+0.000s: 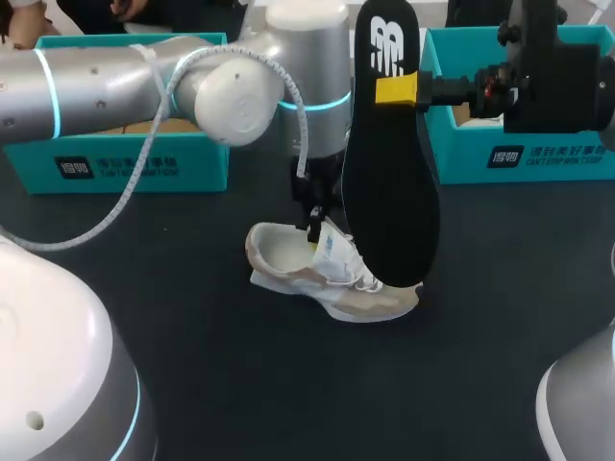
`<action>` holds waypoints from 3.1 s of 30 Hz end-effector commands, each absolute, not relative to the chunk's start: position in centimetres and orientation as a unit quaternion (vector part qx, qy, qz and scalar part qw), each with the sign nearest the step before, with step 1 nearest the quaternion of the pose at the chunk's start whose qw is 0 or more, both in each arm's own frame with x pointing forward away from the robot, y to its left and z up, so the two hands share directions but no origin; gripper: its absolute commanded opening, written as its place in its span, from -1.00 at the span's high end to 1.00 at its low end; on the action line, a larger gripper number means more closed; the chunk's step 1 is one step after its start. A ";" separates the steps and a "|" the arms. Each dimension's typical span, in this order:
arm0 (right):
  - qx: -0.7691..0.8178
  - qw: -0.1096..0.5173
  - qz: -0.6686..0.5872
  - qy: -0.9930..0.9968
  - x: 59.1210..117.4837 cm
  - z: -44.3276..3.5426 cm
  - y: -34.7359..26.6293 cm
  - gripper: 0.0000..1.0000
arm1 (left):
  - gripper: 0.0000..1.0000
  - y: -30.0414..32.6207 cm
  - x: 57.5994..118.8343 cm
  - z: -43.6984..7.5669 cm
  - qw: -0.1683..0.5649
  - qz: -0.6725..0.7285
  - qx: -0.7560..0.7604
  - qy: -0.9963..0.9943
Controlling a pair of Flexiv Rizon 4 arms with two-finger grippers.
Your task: Take the shoe out of the shoebox, open the shoe tongue, remove and reinsert the insole, then place the shoe into the shoebox
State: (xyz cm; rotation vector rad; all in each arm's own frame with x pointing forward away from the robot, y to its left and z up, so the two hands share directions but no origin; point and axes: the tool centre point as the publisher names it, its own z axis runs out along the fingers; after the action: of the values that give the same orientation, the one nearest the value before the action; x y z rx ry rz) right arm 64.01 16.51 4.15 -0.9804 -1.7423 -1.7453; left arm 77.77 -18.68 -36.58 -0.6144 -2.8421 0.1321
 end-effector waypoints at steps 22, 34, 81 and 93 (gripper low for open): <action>-0.359 0.242 -0.637 -0.637 64.3 4.2 16.9 1.00 | 1.00 -20.4 78.7 -33.9 0.296 -0.003 -0.547 -0.783; -0.359 0.242 -0.637 -0.637 64.3 4.2 16.9 1.00 | 1.00 -19.0 78.5 -33.3 0.252 -0.095 -0.687 -0.675; -0.359 0.242 -0.637 -0.637 64.3 4.2 16.9 1.00 | -1.00 -19.0 74.4 -36.7 0.204 -0.046 -0.651 -0.730; -0.359 0.242 -0.637 -0.637 64.3 4.2 16.9 1.00 | -1.00 -18.9 76.0 -29.4 0.050 0.070 -0.662 -0.744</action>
State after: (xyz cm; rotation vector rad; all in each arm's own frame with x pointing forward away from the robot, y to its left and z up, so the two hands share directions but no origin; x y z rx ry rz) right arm 64.02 16.51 4.15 -0.9805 -1.7422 -1.7454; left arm 76.72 -21.61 -32.77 -1.8828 -2.1105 0.0028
